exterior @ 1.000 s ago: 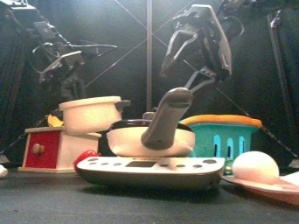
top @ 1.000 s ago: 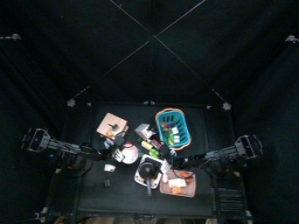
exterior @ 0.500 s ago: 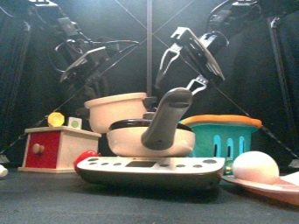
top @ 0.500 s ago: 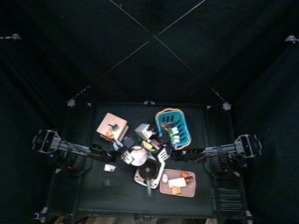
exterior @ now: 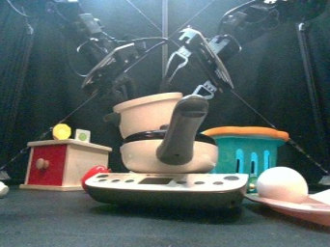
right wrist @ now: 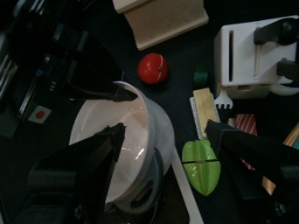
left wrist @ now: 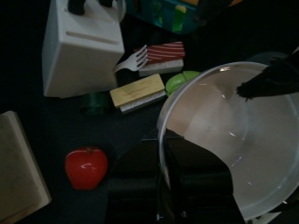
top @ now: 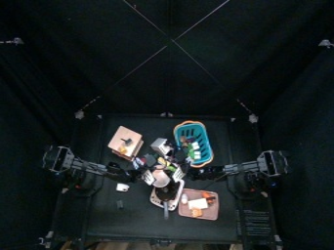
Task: Hand over pot
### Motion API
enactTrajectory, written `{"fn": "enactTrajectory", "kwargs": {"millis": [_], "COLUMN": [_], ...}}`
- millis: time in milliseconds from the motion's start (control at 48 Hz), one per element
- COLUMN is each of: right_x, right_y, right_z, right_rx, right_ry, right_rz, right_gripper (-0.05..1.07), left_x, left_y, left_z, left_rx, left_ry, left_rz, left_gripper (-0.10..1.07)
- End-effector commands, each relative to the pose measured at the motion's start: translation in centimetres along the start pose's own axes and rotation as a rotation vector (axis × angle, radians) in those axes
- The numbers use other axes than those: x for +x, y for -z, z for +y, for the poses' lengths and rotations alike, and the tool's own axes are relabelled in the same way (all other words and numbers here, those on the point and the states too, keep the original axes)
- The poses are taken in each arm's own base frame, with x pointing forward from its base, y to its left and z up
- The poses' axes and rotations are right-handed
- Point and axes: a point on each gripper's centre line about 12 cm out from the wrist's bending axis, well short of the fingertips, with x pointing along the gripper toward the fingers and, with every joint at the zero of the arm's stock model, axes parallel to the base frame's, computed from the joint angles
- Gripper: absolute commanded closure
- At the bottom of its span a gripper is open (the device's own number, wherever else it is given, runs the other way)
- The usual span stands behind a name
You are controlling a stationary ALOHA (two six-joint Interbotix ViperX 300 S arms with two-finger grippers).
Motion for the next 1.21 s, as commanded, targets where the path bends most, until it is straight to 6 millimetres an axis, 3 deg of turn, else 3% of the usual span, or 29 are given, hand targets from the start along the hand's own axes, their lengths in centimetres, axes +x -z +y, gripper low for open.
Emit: {"fn": "enactTrajectory", "kwargs": {"millis": [0,354,792,979,1188], "right_x": [-0.6,-0.4,-0.3,-0.5,-0.7], "right_y": [-1.1,-0.3,-0.3,-0.4,-0.3], "right_z": [0.3,-0.6,-0.9,-1.0,-1.2], "right_rx": [0.012,0.026,0.039,0.053,0.063], "right_ry": [-0.014,0.033,0.044,0.044,0.044], "right_rz": [-0.027,-0.004,0.002,0.001,0.005], "right_gripper": [0.0,0.06,0.55,0.69,0.7], "left_x": [-0.6,-0.5,0.0,0.0,0.3], "left_y": [-1.6,-2.2,-2.8,-3.0,-3.3], "left_z": [-0.7,-0.8,-0.5,-0.3,-0.1], "left_rx": [0.001,0.001,0.024,0.042,0.132], "left_ry": [0.023,0.023,0.006,-0.001,-0.023], "left_rz": [-0.046,-0.061,-0.085,-0.1,-0.161], "left_gripper": [0.6,0.6,0.58,0.44,0.24]}}
